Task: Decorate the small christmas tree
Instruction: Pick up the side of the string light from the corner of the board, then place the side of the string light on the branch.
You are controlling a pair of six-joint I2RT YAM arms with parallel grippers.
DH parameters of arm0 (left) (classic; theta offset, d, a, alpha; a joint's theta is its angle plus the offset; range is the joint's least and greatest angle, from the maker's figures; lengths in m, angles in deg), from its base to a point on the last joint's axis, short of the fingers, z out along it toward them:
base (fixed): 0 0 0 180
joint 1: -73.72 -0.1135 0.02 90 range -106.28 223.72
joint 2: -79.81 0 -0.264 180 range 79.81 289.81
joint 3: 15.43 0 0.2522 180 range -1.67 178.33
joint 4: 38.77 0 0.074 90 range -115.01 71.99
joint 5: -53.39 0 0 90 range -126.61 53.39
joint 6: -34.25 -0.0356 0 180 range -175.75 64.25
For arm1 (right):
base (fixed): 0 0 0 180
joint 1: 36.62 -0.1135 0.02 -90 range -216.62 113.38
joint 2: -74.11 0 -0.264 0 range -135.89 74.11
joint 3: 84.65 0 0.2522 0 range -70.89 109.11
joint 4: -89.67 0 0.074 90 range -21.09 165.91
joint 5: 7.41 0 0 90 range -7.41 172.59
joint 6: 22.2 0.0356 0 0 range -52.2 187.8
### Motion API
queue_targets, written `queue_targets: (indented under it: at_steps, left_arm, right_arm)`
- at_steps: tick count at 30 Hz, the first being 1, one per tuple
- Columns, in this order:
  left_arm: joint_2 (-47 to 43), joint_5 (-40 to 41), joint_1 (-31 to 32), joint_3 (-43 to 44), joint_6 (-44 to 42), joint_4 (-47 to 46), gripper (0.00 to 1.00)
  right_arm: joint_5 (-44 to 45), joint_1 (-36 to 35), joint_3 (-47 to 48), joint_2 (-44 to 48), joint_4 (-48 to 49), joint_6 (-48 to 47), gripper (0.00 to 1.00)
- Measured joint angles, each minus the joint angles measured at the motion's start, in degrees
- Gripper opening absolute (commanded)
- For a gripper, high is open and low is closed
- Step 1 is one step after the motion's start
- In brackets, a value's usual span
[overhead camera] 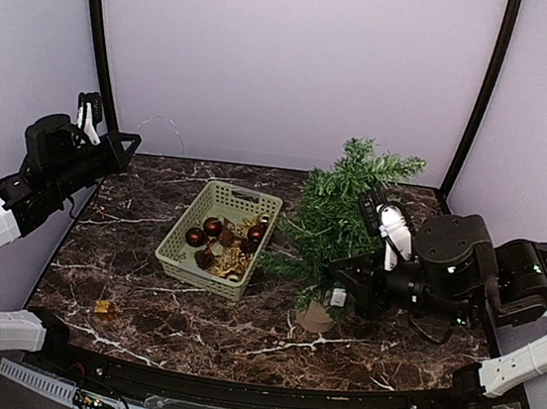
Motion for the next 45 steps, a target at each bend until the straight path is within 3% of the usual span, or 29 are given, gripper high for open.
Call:
queue_targets:
  at_steps: [10,18,28,45]
  left_arm:
    - [5.73,-10.01,-10.01,0.76,4.20,-3.63,0.00]
    - [5.73,-14.29,-11.50,0.66,4.13,-6.29,0.00]
    - [-2.64,-16.74,-13.07,-0.94,2.47,-7.80,0.00]
    - [-15.13,-18.45,-13.33,-12.26,1.44,-7.15,0.00]
  right_arm:
    - [6.56,0.00,0.00,1.03,-11.08,2.69,0.00]
    - [6.69,0.00,-2.12,2.99,-12.46,3.98,0.00]
    - [3.10,0.00,-4.52,8.66,-10.82,3.65,0.00]
    - [0.87,0.00,-8.55,12.33,-9.97,5.49,0.00]
